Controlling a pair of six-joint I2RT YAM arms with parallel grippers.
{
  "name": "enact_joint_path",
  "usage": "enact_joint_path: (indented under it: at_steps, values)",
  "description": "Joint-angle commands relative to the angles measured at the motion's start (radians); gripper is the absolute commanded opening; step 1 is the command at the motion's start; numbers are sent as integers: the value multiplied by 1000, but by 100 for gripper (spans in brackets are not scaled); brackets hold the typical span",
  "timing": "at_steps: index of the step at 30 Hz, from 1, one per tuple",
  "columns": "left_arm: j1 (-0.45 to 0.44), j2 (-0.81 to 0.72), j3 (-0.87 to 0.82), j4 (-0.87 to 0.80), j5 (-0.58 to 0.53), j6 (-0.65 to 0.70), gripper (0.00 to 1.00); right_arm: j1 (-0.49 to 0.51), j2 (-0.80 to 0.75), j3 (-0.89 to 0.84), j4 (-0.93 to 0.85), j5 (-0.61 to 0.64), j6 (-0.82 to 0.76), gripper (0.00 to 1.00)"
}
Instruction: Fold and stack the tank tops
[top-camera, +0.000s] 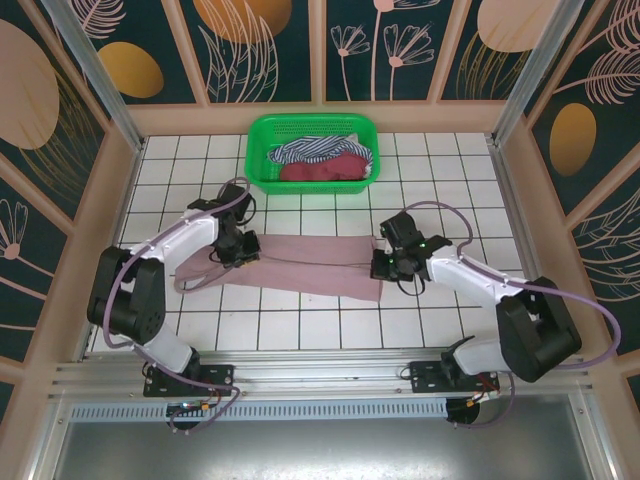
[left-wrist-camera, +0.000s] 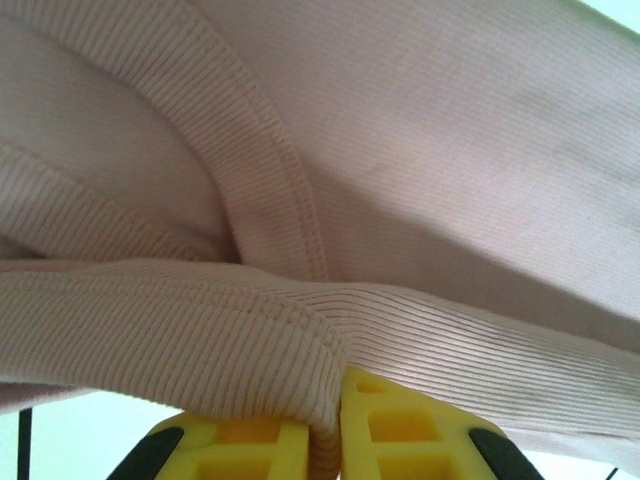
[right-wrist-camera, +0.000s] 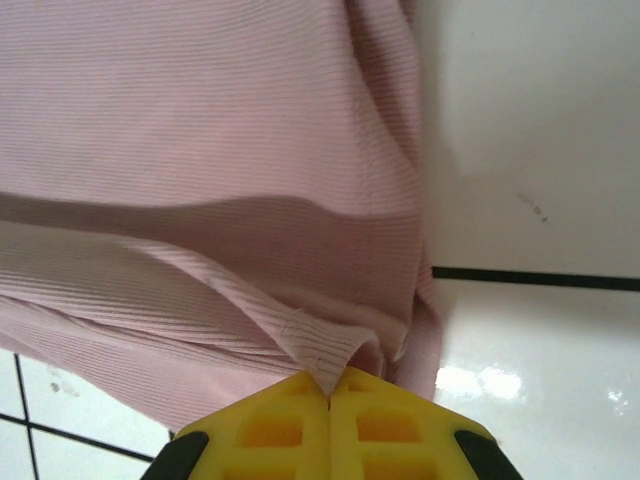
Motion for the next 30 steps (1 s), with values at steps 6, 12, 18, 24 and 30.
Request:
enact_joint_path:
  at_steps: [6,12,18,24,30]
  values:
    - [15,83,73,6,-17,63,15,-62,58,18,82,-21,-62,7]
    - [19,142,93,14,-35,79,17,-83,122,40,125,-20,-73,9]
    - [19,178,105,31,-44,79,22,-90,185,63,160,7,-73,18]
    - [21,166,132,-10,-76,99,40,-91,194,70,159,70,-69,23]
    - [65,53,117,-97,-125,110,53,-93,159,88,101,110,-92,38]
